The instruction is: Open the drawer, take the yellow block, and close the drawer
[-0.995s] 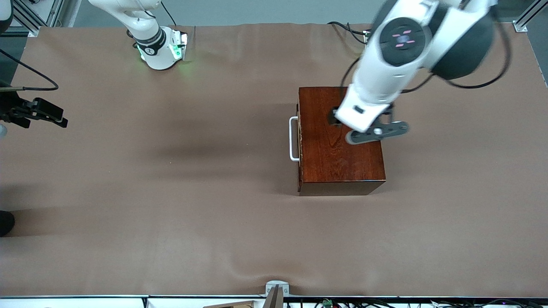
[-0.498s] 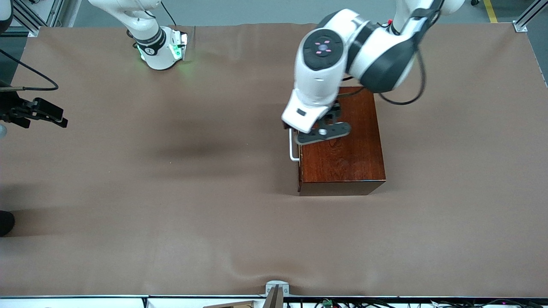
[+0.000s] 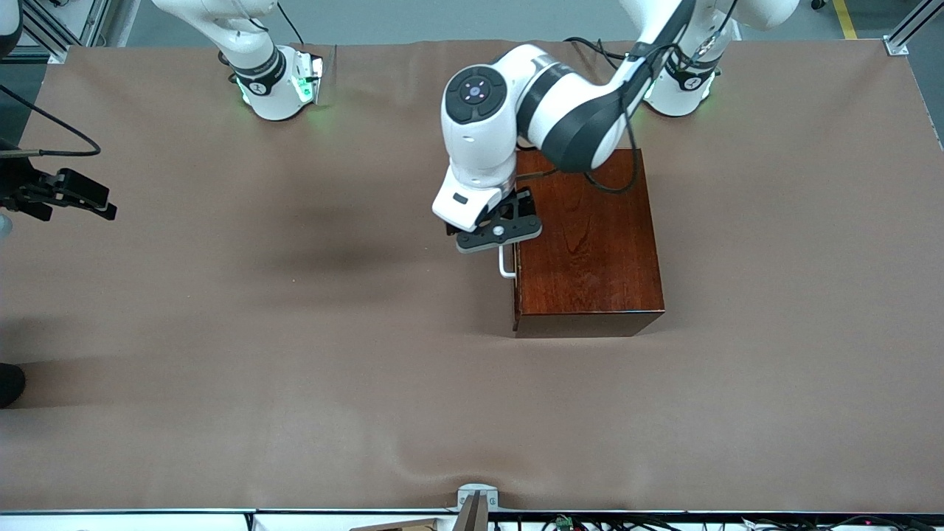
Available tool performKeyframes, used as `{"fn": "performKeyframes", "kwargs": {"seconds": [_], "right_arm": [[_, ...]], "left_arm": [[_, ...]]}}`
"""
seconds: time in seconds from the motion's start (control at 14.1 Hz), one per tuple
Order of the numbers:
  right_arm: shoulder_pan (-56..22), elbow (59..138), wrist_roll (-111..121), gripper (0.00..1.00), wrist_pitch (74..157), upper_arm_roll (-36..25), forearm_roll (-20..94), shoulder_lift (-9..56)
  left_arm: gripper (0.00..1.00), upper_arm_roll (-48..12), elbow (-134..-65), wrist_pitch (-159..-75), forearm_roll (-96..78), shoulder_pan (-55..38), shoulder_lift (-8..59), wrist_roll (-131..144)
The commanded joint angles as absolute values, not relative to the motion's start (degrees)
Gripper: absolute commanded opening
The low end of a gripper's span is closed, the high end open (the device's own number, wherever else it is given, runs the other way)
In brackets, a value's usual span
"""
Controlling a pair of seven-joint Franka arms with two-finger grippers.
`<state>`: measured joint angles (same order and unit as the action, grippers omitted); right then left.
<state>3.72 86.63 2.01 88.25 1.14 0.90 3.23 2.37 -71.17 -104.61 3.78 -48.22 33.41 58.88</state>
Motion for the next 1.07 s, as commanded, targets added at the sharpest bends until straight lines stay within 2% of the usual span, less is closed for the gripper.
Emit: {"fn": "performKeyframes", "kwargs": {"seconds": [0.0, 1.0], "right_arm": [[3.96, 87.10, 1.93, 1.00, 88.07, 1.32, 0.88, 2.20], [3.96, 87.10, 1.93, 1.00, 87.98, 1.32, 0.88, 2.20]], "left_arm": [[1.00, 7.90, -68.91, -106.78, 4.92, -53.77, 36.55, 60.29], [1.00, 8.26, -69.26, -105.65, 4.92, -55.90, 42.10, 59.94]]}}
